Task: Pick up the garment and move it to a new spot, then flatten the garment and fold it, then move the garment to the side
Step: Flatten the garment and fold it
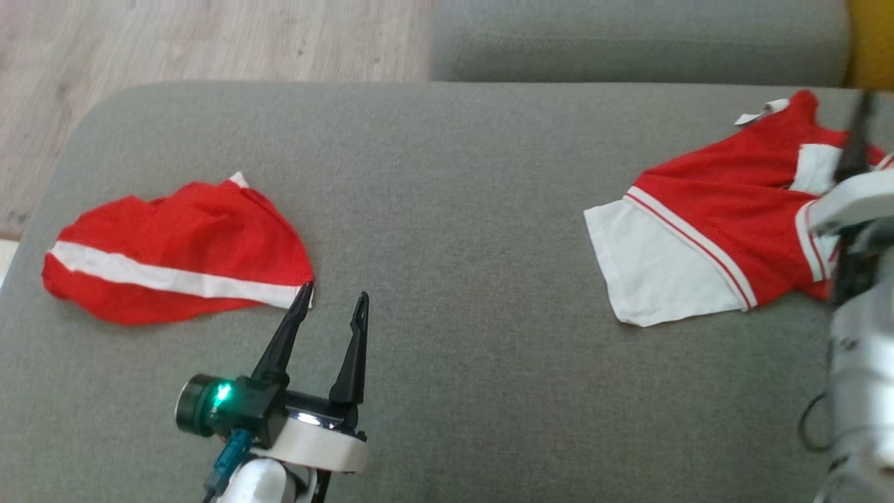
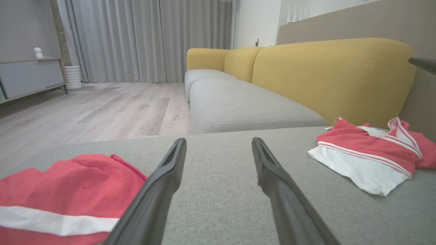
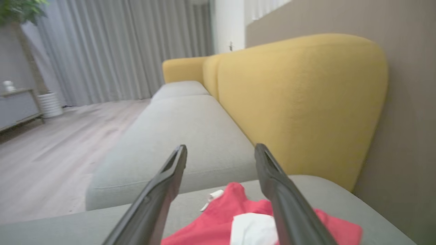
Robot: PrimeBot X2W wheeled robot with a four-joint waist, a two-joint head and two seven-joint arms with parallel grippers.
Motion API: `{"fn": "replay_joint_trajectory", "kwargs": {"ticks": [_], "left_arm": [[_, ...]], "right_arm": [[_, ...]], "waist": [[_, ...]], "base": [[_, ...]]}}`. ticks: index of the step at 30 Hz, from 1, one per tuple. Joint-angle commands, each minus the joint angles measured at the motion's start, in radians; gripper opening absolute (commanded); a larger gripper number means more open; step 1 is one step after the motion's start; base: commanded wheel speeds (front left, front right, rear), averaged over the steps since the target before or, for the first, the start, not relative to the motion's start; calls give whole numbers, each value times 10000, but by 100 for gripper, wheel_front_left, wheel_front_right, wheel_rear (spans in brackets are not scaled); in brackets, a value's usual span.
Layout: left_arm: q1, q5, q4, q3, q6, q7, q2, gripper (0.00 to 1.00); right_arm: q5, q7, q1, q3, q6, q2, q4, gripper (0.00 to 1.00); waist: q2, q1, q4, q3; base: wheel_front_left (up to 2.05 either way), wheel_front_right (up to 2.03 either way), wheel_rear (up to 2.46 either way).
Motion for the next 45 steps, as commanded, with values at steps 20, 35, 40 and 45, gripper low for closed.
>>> {"fn": "replay_joint_trajectory", "kwargs": {"ticks": [20, 35, 40, 45], "left_arm": [[244, -68, -569, 490, 101, -51, -12, 100], [141, -65, -487, 350, 42, -51, -12, 100], [69, -88, -457, 276, 26, -51, -12, 100], [-58, -138, -400, 158, 25, -51, -12, 100]], "right_arm": [[3841, -474, 5675, 5536, 75, 806, -4177, 100], [3693, -476, 5465, 4660, 75, 809, -3318, 100], [3946, -476, 4954, 3419, 75, 809, -2245, 100], [4490, -476, 4048, 2857, 75, 810, -924, 100]], "waist": [[0, 0, -648, -626], [0, 0, -470, -355], [0, 0, -313, -122], [0, 0, -165, 267]], "base": [[0, 0, 0], [0, 0, 0], [0, 0, 0], [0, 0, 0]]}}
